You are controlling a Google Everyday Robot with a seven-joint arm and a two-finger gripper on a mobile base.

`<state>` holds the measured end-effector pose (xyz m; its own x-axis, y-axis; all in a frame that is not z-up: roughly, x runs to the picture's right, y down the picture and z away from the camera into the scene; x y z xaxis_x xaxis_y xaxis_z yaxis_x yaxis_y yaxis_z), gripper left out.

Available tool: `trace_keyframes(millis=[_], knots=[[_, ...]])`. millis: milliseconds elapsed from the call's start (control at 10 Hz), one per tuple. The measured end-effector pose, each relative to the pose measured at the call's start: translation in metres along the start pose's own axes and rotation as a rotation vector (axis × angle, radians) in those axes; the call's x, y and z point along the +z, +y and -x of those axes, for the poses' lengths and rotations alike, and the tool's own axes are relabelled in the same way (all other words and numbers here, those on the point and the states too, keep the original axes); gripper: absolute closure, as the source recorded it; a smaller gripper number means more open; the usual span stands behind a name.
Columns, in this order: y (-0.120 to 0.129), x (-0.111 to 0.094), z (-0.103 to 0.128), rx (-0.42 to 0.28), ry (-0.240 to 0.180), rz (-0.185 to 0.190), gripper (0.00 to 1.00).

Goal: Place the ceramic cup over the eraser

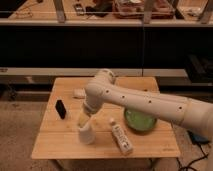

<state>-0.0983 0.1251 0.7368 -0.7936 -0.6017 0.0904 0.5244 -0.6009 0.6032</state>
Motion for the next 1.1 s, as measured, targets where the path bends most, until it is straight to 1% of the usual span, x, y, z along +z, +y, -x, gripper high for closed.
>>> trace_keyframes(millis=[100, 200, 400, 500, 600, 700, 900, 1100], knots=[[0.003, 0.022, -0.004, 0.015, 0.007, 0.007, 0.20], [0.006, 0.033, -0.004, 0.024, 0.006, 0.018, 0.20], [0.017, 0.051, 0.004, 0.052, -0.001, 0.047, 0.20], [0.022, 0.056, 0.010, 0.066, -0.009, 0.056, 0.20], [0.024, 0.056, 0.014, 0.075, -0.009, 0.056, 0.20], [0.023, 0.055, 0.017, 0.084, -0.004, 0.048, 0.20], [0.017, 0.051, 0.019, 0.076, 0.003, 0.042, 0.20], [0.012, 0.046, 0.024, 0.059, -0.001, 0.049, 0.20]])
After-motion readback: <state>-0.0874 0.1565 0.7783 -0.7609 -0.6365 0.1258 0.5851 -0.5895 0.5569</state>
